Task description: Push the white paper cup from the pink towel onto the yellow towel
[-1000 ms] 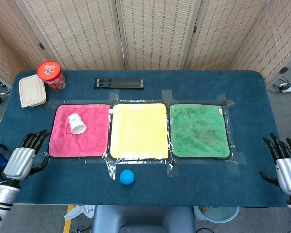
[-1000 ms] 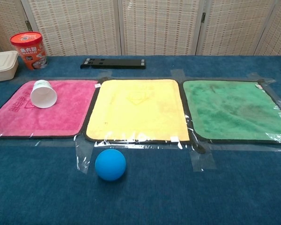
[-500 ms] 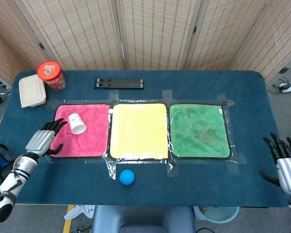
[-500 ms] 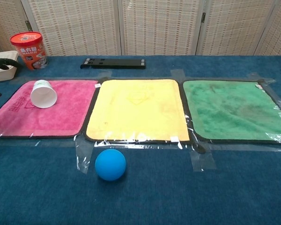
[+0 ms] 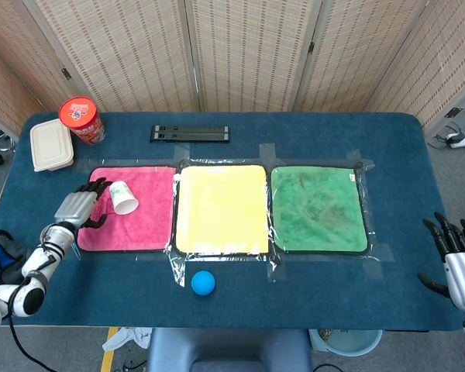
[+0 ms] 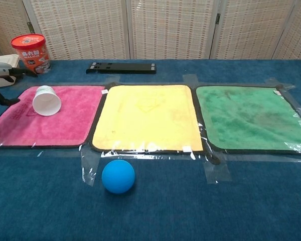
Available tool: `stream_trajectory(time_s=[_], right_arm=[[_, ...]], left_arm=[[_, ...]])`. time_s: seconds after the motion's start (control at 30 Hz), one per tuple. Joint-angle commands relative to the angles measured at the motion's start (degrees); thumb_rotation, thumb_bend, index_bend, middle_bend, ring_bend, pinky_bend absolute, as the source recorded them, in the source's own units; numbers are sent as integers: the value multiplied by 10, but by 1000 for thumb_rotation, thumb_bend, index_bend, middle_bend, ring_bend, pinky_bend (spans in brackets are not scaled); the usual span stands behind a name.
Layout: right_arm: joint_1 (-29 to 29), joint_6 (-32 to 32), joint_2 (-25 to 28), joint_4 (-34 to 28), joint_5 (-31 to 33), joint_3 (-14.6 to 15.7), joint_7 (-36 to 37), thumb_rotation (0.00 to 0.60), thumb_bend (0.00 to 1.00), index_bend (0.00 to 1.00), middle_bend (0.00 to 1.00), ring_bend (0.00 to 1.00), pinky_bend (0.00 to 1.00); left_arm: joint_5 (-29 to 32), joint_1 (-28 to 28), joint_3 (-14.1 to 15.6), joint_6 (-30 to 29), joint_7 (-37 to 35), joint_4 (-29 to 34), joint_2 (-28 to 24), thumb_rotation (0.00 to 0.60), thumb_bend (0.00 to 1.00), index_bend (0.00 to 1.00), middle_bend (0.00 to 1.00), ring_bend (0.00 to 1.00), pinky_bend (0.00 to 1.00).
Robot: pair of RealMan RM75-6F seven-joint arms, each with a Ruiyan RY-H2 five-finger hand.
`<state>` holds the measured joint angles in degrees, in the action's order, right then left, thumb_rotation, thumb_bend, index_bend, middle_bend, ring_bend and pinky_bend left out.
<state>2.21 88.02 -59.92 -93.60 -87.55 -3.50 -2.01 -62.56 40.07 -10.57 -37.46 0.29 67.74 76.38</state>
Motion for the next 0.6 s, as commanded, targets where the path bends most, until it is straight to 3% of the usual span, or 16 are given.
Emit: stream_trajectory(time_s=[0.03,0.33,0.6], right_arm=[[0,1,1,-1,-1,0,0,600,142,92,63,136,37],[-2,3,5,-8,-4,1,-1,600,142,92,63,135,37],[-4,4,8,-15,-3,2,-2,600,142,92,65,141,37]], left_arm=[[-10,19,12,-7,33,-68,39,600,495,0,0,7,134],[-69,44,29,-17,24,-192,97,600,484,0,0,0,59],[-113,68,45,-17,23,-279,146,600,389,0,0,0,3]])
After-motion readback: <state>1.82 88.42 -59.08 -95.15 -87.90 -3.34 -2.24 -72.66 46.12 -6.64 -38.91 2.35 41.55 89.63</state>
